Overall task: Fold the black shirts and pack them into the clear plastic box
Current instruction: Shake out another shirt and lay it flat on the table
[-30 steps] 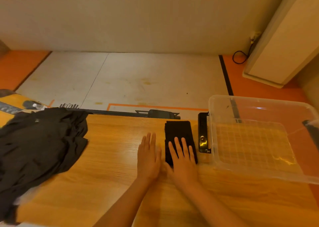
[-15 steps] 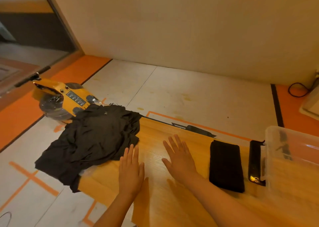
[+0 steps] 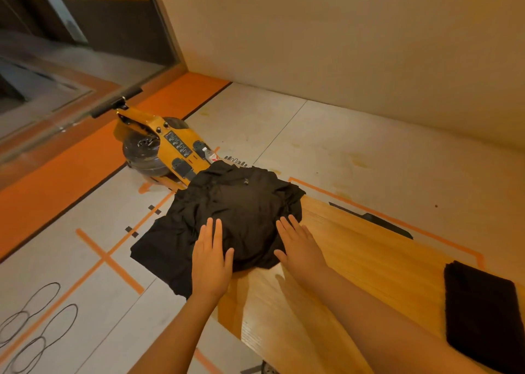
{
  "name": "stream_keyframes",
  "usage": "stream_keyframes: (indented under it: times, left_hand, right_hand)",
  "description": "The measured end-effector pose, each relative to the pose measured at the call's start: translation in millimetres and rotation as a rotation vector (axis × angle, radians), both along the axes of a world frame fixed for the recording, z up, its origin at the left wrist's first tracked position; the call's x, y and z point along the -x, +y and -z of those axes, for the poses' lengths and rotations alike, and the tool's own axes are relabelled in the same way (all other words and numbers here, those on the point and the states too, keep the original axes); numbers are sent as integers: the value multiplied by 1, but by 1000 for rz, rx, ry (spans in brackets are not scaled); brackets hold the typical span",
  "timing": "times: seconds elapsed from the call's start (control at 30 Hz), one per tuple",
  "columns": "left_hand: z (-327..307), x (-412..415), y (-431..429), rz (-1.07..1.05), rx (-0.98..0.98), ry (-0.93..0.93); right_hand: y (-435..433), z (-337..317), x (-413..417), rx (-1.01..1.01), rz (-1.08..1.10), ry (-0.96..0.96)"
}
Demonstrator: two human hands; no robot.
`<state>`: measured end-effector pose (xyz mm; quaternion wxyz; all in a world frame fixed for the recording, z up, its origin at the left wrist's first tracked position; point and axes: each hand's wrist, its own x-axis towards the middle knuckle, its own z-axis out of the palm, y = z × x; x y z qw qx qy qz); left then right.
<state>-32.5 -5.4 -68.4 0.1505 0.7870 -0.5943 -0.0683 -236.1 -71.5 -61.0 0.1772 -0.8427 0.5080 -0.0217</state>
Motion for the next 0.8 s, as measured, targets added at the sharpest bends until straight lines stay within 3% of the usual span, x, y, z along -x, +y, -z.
stream_keyframes:
  times: [0.27, 0.47, 0.6, 0.7, 0.8]
  left_hand:
    - [-9, -37, -55, 99, -102, 80]
    - [-16, -54, -88, 288, -170, -154]
    - [-32, -61, -102, 394, -141, -239]
    - [-52, -64, -109, 470, -171, -92]
    - [-87, -53, -113, 456, -251, 306]
  right_hand:
    - [-43, 10, -56, -72, 42, -110]
    - [-58, 10, -75, -40, 140, -70]
    - [-57, 3, -67, -151, 129, -206]
    - [-60, -14, -51, -176, 145, -331]
    - [-64, -40, -30, -185, 166, -418]
